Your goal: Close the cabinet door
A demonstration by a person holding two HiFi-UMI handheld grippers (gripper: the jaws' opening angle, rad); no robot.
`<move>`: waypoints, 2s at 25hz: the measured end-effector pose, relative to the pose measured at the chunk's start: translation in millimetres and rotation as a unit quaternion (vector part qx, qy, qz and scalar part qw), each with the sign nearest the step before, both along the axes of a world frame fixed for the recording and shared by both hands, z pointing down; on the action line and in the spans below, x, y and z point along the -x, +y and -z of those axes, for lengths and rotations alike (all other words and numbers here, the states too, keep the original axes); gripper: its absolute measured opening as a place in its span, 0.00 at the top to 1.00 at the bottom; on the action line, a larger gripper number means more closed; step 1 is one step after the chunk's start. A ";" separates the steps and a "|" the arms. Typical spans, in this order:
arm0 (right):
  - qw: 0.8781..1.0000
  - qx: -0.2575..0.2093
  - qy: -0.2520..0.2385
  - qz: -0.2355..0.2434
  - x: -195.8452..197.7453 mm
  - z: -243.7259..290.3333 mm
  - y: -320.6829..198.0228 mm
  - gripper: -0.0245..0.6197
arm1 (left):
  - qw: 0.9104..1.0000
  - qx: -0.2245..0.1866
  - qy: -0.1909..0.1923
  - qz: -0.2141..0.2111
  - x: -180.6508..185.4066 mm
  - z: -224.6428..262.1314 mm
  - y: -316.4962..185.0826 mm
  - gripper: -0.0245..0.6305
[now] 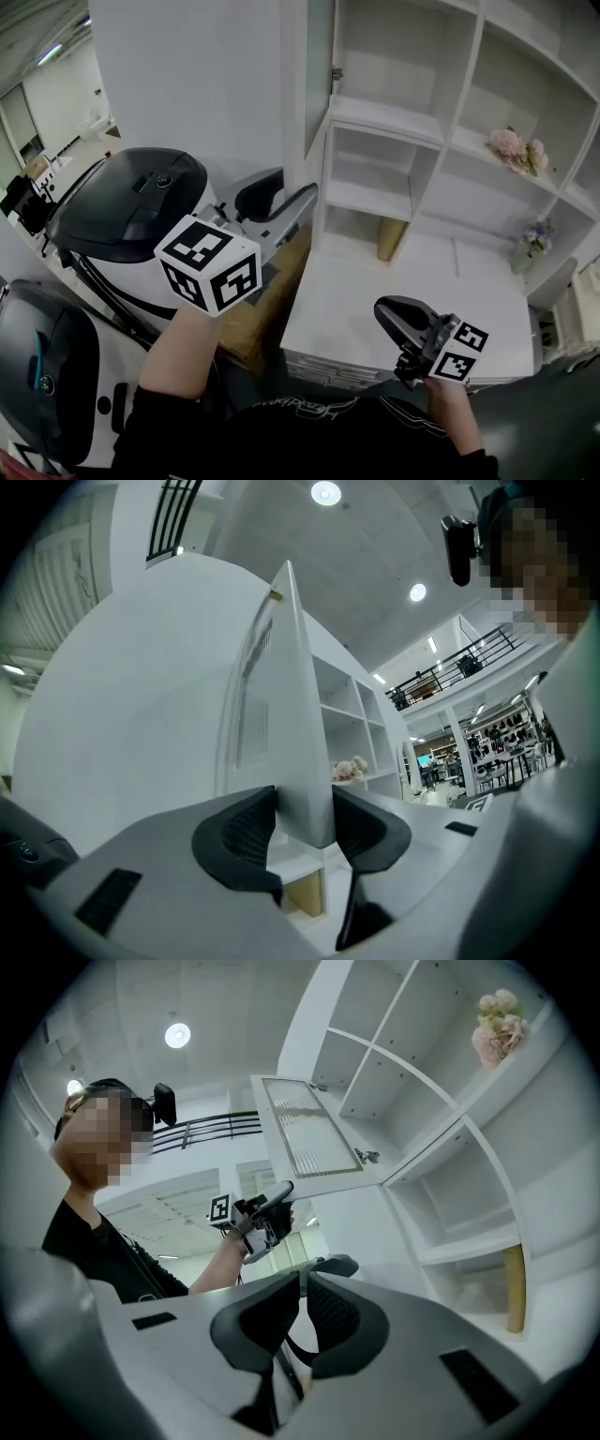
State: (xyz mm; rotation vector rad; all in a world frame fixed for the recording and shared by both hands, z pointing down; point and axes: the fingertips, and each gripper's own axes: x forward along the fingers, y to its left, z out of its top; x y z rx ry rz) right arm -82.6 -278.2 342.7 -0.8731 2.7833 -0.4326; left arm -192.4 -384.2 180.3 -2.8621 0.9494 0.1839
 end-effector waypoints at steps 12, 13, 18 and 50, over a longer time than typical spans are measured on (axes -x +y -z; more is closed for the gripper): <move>0.999 -0.027 -0.024 0.000 -51.4 23.5 3.1 0.89 | 0.998 0.000 0.011 0.057 -37.1 0.4 7.5 0.68; 0.999 -0.027 -0.028 0.007 -52.9 24.7 1.2 0.89 | 0.998 0.000 0.014 0.060 -40.0 0.2 7.9 0.68; 0.998 -0.037 -0.032 0.037 -71.0 35.1 -10.1 0.89 | 0.997 -0.004 0.021 0.074 -60.7 1.0 9.3 0.66; 0.993 -0.046 -0.058 0.096 -232.4 44.1 -58.8 0.89 | 0.967 -0.055 0.014 0.250 -208.8 -1.7 -19.9 0.59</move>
